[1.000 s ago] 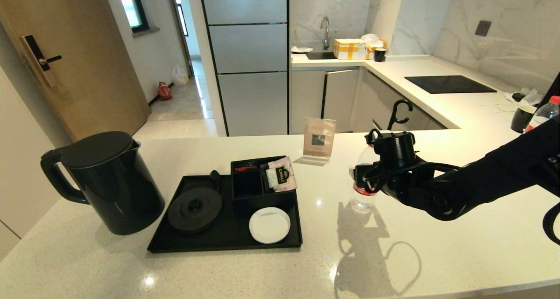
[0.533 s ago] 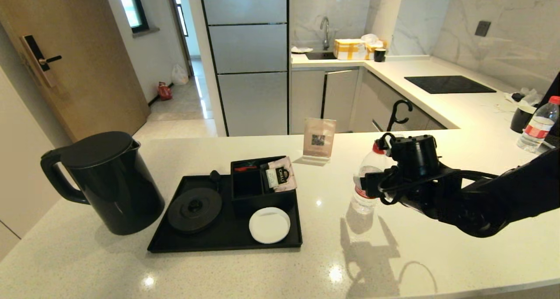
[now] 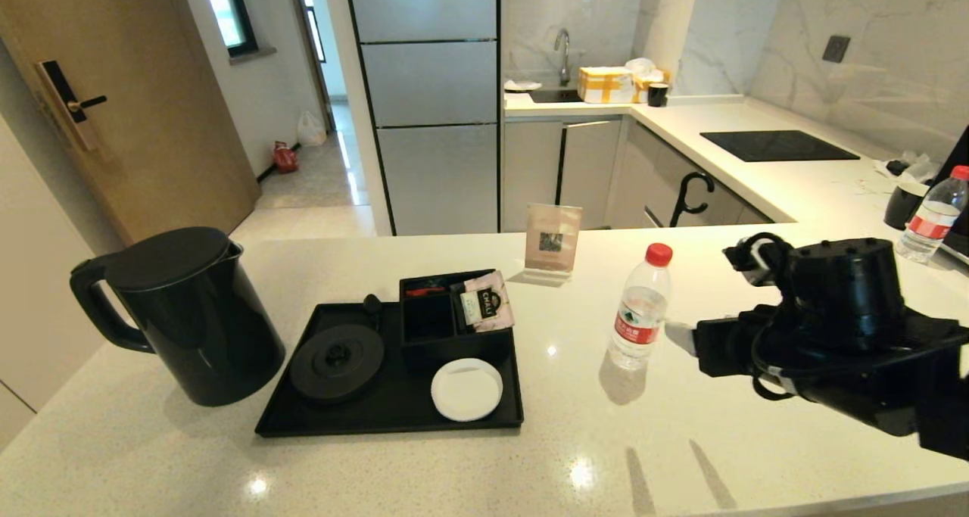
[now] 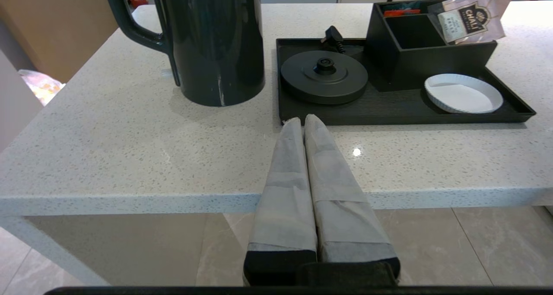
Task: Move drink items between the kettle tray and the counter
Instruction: Return the kettle to its original position
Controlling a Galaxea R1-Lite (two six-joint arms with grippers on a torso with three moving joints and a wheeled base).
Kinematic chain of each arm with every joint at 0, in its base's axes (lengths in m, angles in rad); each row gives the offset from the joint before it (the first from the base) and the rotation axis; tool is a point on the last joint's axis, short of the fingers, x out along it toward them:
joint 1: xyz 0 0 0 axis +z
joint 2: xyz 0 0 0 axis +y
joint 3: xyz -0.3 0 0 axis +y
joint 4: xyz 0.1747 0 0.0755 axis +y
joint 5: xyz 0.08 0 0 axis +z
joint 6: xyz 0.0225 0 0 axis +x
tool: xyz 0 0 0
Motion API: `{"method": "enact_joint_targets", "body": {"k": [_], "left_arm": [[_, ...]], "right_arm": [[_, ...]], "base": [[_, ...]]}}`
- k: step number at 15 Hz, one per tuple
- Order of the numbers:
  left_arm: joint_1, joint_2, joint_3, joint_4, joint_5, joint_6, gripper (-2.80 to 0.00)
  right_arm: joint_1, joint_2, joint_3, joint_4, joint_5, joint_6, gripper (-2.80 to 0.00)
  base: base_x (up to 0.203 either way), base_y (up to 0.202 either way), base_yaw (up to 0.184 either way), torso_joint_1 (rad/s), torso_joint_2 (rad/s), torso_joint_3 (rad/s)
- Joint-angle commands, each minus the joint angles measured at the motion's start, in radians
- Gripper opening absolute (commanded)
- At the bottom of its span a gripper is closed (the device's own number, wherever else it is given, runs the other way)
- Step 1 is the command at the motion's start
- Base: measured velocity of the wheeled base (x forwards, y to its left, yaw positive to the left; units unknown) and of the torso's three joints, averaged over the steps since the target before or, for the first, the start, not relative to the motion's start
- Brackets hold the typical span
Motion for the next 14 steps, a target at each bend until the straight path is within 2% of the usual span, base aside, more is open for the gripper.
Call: {"method": "enact_joint_targets", "body": {"k": [1, 4, 6, 11, 14], "left_arm": [[0.0, 0.001, 0.001, 0.0, 0.0, 0.0, -2.8], [0.0, 0.001, 0.001, 0.0, 0.0, 0.0, -2.8], [0.0, 0.001, 0.001, 0.0, 0.0, 0.0, -2.8], [0.0, 0.001, 0.001, 0.0, 0.0, 0.0, -2.8], [0.0, 0.001, 0.001, 0.0, 0.0, 0.0, -2.8]], "right_arm": [[0.005, -0.185, 0.02, 0.058, -0.001, 0.0, -2.8], [-0.004, -0.233, 0.008, 0.152, 0.021, -0.005, -2.8], [-0.058, -0.37, -0.04, 0.349, 0.059, -0.011, -2.8], [-0.298, -1.1, -0.214, 0.973, 0.147, -0.023, -2.8], [-0.399, -1.372, -0.295, 1.31, 0.188, -0.023, -2.8]], "base": [[0.0, 0.0, 0.0, 0.0, 0.0, 0.0], [0.0, 0.0, 0.0, 0.0, 0.0, 0.0], [0.0, 0.0, 0.0, 0.0, 0.0, 0.0], [0.0, 0.0, 0.0, 0.0, 0.0, 0.0], [0.0, 0.0, 0.0, 0.0, 0.0, 0.0]]}}
